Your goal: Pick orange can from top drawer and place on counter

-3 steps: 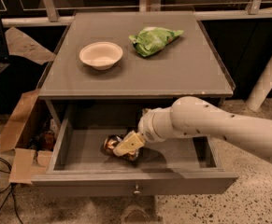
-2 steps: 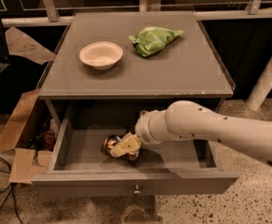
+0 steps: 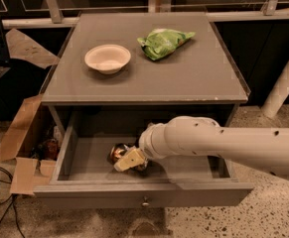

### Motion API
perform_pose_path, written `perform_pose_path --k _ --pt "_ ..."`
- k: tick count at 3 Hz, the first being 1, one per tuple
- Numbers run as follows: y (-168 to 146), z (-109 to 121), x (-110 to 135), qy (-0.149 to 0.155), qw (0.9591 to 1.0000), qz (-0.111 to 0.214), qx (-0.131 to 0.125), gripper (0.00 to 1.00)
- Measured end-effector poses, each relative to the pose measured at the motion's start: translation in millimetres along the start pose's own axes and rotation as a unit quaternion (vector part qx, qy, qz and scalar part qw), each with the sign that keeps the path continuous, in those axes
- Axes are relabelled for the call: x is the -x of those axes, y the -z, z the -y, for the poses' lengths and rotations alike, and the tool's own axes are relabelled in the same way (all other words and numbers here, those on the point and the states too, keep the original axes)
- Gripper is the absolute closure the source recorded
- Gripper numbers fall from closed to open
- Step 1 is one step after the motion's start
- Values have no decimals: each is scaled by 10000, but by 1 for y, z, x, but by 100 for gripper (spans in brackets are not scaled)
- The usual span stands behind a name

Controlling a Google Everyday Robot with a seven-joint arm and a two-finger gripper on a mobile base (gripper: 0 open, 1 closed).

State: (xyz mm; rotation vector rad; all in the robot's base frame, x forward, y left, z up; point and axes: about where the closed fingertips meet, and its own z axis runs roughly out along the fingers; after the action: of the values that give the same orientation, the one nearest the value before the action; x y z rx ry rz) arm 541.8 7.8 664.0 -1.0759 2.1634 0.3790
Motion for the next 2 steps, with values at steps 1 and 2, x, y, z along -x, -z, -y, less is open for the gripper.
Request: perform_pose_path --k 1,2 --pt "-7 -2 -9 -47 9998 -194 -64 0" --pt "-15 -5 -20 -50 9992 -404 -61 0"
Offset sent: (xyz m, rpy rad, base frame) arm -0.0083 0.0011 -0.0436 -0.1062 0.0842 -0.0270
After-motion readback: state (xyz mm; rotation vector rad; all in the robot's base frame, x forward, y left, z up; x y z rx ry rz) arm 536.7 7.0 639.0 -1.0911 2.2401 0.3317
